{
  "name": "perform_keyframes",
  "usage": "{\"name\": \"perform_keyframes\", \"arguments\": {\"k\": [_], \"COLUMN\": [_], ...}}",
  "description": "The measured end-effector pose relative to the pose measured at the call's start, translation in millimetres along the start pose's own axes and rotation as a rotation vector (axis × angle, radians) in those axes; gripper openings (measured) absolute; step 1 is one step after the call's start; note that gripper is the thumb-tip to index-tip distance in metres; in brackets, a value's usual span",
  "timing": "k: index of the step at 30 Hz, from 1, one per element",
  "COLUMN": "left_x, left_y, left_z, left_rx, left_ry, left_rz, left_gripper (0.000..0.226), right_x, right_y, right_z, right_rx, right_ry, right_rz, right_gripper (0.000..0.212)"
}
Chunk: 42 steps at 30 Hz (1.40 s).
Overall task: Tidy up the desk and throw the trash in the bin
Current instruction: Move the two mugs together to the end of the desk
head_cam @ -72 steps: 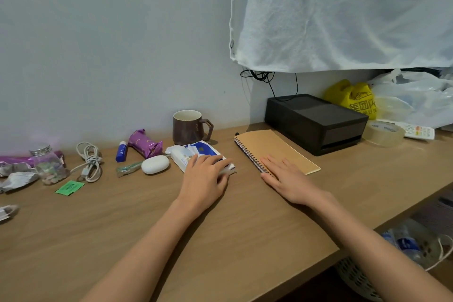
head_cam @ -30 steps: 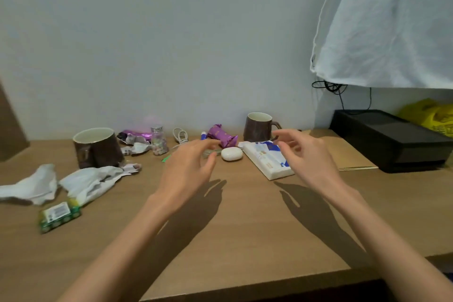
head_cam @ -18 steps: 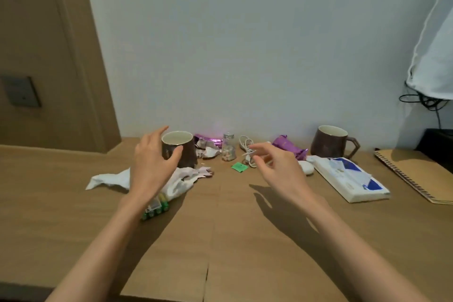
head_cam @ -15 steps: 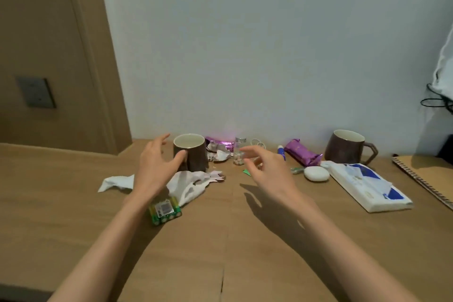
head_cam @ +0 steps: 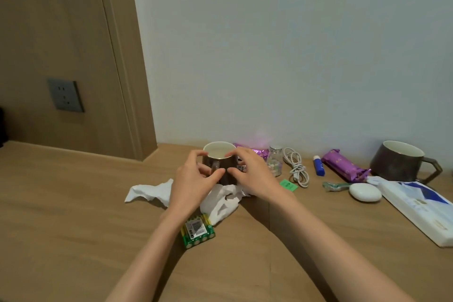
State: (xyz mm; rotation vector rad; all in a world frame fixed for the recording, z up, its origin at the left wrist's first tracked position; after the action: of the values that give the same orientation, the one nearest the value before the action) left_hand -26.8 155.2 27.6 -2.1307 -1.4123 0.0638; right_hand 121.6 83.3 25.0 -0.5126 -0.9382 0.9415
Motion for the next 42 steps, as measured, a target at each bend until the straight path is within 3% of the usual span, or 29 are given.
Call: {"name": "perform_keyframes", "arguments": {"k": [5, 11, 23, 42], "left_x": [4.2, 17.5, 75.5, 88.8], "left_y": [0.9, -10.2, -45.6, -48.0], "left_z": [1.0, 0.5, 32.2, 69.9], "left_rx": [-0.147, -0.277, -0.268, -0.335], "left_ry": [-0.108, -0.146, -0.149, -0.184], "left_rz": [0.082, 0.141, 0.035, -0.036], "left_gripper": [0.036, 0.034, 0.035, 0.027], "right_x": [8.2, 21.6, 98.4, 135.2], "right_y": [-8.1, -6.3, 33.4, 69.1], "right_z": [2.4, 10.0, 27.1, 19.8], "right_rx": [-0.051, 0.008, 0.073, 0.073], "right_ry": [-0.088, -0.106, -0.114, -0.118], "right_rz": [0.142, 0.111, 0.126, 0.336], "right_gripper": [0.022, 0.013, 0.011, 0.013]}}
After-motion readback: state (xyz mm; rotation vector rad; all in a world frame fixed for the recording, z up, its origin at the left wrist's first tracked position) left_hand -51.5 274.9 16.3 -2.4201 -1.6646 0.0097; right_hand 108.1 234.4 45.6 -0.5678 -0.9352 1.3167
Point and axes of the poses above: each hand's wrist, its own x-axis towards the middle knuckle, its own y-axis out of the palm, z = x × y, the point moved 1 cm from there along x, towards the middle knuckle, and after that the axes turned 6 degrees about -y, right-handed, at the moved point
